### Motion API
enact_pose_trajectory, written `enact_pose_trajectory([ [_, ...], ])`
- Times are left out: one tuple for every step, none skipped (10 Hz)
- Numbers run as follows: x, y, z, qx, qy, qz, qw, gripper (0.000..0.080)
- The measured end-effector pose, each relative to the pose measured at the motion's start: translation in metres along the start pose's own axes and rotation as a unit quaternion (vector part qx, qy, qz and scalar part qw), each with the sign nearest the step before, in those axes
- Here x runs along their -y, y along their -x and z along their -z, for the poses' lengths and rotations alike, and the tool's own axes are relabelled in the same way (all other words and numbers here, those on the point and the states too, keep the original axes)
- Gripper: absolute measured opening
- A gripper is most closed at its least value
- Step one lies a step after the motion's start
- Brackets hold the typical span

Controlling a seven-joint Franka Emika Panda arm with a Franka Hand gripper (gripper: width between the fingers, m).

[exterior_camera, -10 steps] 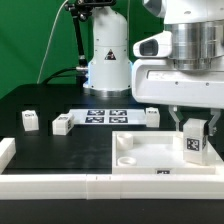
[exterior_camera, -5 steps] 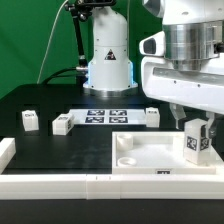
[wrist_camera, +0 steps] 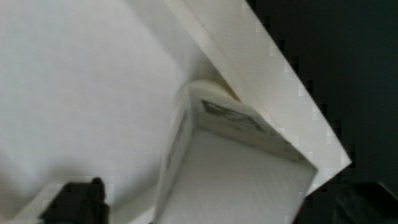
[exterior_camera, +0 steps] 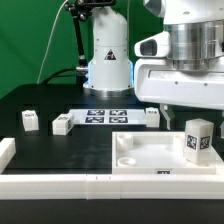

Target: Assemble one leg

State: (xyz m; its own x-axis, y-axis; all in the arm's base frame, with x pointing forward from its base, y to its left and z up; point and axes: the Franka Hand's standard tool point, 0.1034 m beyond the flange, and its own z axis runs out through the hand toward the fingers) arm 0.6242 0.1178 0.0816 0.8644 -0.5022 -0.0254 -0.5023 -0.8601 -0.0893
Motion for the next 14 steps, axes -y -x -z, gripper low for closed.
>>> enact_pose_trajectory([
  [0.0004,0.0002,0.0,-0.001,0.001,0.066,0.998,0.0648],
  [0.0023,0.0018,-0.0002,-0.002,0.004,0.12,0.993,0.0649],
  [0.006,0.0051,-0.0007,-0.003,0.005,0.136,0.991,0.0649],
  [0.0074,0.0061,-0.0008,-0.006,0.011,0.209,0.978,0.0649],
  [0.0072,0.006,-0.0008,-0.009,0.021,0.276,0.961,0.0649],
  [0.0063,0.0052,-0.0008,-0.011,0.029,0.323,0.946,0.0649],
  [0.0028,0.0025,-0.0011,-0.01,0.038,0.406,0.913,0.0649],
  [0.0005,0.0007,-0.0012,-0.008,0.039,0.446,0.894,0.0649],
  [-0.0006,-0.0002,-0.0011,-0.007,0.039,0.463,0.886,0.0649],
  [-0.0002,0.0001,-0.0012,-0.007,0.039,0.463,0.886,0.0649],
  [-0.0003,0.0001,-0.0012,-0.007,0.039,0.463,0.886,0.056],
  [-0.0003,0.0001,-0.0012,-0.007,0.039,0.463,0.886,0.0377],
  [-0.0002,0.0002,-0.0013,-0.007,0.039,0.463,0.886,0.0377],
  [-0.0004,0.0001,-0.0014,-0.007,0.039,0.462,0.886,0.0291],
])
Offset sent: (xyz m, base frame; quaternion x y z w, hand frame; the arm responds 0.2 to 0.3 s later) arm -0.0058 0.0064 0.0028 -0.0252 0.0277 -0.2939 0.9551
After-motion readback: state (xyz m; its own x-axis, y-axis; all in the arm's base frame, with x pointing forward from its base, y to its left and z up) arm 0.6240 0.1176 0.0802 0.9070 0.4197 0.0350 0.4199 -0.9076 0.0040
